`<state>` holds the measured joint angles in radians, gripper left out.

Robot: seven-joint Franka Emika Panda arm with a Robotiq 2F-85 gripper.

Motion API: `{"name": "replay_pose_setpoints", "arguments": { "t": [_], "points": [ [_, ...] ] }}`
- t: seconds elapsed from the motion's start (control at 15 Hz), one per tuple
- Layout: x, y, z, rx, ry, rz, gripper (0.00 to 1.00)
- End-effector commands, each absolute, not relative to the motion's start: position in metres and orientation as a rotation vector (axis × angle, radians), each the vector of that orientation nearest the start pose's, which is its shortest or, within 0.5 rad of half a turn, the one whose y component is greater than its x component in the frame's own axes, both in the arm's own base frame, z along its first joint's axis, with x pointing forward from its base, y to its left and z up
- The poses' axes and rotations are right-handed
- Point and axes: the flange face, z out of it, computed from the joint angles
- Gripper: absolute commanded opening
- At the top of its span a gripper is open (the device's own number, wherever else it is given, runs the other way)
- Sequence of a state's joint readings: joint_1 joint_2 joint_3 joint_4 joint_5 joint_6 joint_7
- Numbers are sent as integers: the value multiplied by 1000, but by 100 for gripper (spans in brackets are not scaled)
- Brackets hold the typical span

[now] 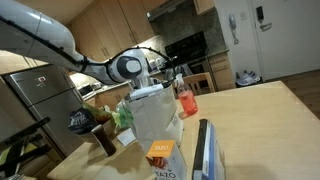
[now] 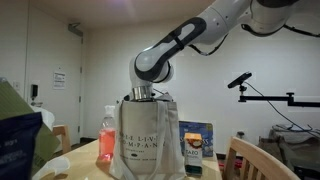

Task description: Unpack the objects from the carrier bag to the table

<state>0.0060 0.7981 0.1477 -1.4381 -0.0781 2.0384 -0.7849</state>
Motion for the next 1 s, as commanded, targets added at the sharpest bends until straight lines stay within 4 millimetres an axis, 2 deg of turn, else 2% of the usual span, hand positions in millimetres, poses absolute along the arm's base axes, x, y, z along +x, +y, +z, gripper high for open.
{"name": "replay_pose_setpoints", "arguments": {
  "t": [0.0,0.4,0.93],
  "points": [
    [697,81,196,-2666,-1355,262,100],
    [688,77,199,-2648,-1329,305,100],
    [676,67,189,-2625,-1268,354,100]
  ]
}}
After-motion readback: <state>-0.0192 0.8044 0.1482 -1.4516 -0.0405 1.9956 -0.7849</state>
